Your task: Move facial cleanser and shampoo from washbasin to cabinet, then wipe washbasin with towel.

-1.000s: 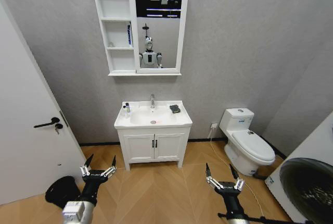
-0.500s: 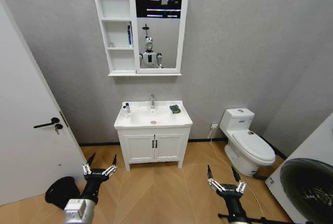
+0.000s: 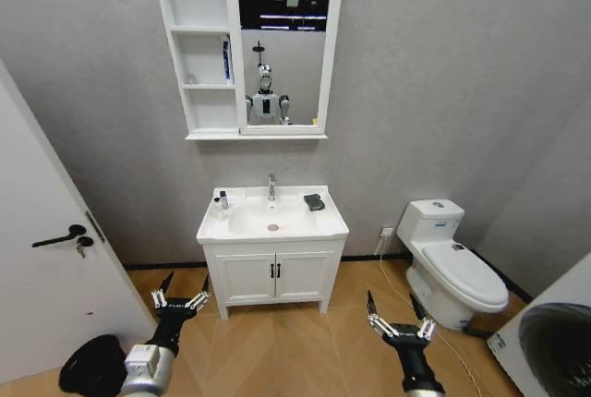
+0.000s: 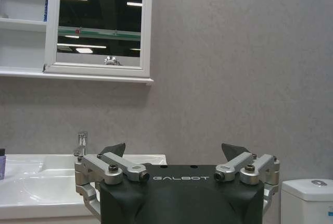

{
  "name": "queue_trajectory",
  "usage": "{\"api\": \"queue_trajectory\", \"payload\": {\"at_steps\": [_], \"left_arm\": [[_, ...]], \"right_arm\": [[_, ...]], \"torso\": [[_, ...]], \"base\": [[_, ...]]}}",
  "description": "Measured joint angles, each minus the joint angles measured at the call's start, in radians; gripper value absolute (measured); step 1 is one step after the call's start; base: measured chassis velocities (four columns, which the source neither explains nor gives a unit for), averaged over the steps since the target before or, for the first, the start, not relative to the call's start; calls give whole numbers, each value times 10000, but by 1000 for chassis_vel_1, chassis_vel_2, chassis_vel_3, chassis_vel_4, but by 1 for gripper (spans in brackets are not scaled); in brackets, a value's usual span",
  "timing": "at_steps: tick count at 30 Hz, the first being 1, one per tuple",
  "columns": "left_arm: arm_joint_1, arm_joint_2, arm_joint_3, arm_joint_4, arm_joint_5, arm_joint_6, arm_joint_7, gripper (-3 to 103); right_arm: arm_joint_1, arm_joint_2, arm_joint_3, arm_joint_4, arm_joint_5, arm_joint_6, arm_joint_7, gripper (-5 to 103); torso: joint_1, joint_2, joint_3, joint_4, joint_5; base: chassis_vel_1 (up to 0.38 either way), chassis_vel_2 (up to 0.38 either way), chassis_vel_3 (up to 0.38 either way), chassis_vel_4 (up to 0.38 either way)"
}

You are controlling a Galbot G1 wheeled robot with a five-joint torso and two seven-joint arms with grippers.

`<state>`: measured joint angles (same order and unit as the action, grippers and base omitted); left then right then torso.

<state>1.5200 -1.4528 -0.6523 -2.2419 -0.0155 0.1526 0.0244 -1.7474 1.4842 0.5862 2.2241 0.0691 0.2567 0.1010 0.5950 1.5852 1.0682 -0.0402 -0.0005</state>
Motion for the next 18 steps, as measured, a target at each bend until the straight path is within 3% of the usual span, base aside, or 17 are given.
{"api": "queue_trajectory", "payload": {"at_steps": [18], "left_arm": [[-541,26,121,934,-66,71,-25,93]], "right_arm": [[364,61,-232,-562,-263,32,52,100]], "torso": [[1,0,0,1,2]], "base": [[-348,351,354,-348]]}}
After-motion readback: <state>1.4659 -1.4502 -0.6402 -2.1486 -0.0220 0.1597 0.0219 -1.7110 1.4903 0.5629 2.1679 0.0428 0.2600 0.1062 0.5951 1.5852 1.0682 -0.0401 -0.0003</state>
